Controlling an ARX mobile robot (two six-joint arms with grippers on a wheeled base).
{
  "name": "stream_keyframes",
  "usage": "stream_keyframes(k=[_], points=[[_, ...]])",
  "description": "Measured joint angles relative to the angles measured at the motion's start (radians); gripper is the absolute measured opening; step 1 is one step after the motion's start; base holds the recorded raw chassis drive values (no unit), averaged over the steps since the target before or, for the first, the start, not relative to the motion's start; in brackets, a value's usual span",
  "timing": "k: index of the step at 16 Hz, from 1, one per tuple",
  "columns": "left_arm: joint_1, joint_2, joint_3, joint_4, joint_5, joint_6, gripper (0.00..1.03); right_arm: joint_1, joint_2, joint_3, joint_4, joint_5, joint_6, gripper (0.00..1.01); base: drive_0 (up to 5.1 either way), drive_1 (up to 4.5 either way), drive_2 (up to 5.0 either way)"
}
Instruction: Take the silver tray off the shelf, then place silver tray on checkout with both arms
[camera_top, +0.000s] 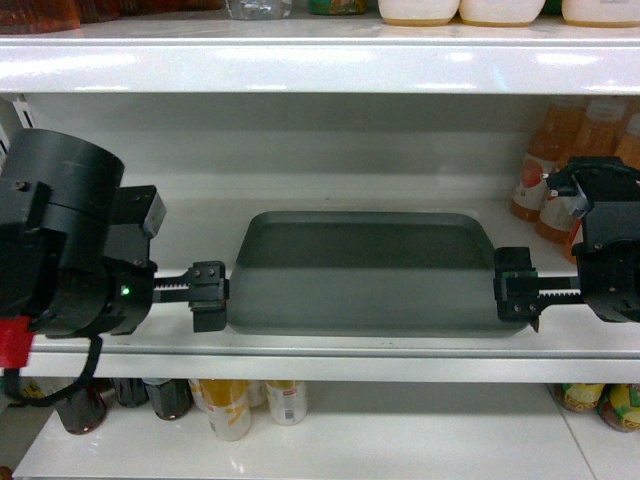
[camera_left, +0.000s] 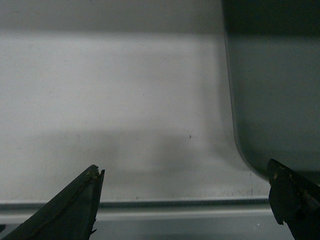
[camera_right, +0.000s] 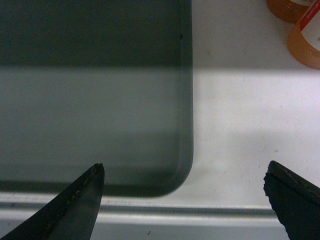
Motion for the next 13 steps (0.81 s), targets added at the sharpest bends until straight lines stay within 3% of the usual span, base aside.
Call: stream_keyframes(k=[5, 9, 10, 13], points=[[-0.006, 0.134, 0.204, -0.109, -0.011, -0.003, 0.98, -0.008, 0.198, 0.262, -0.114, 0.026, 0.019, 0.98, 0.0, 0.0, 0.0], [-0.011, 0.201, 0.326, -0.208, -0.012, -0.041, 0.98, -0.029, 0.364, 0.477, -0.242, 0.047, 0.048, 0.98, 0.0, 0.0, 0.0], [-0.024, 0.245, 0.392, -0.294, -0.006, -0.048, 0.95, -0.034, 0.385, 0.512, -0.275, 0.026, 0.051, 0.69, 0.0, 0.0, 0.0], [-0.023, 0.268, 0.437, -0.336, 0.021, -0.055, 0.65, -0.031, 0.402, 0.544, -0.304, 0.016, 0.042, 0.36, 0.0, 0.0, 0.0]])
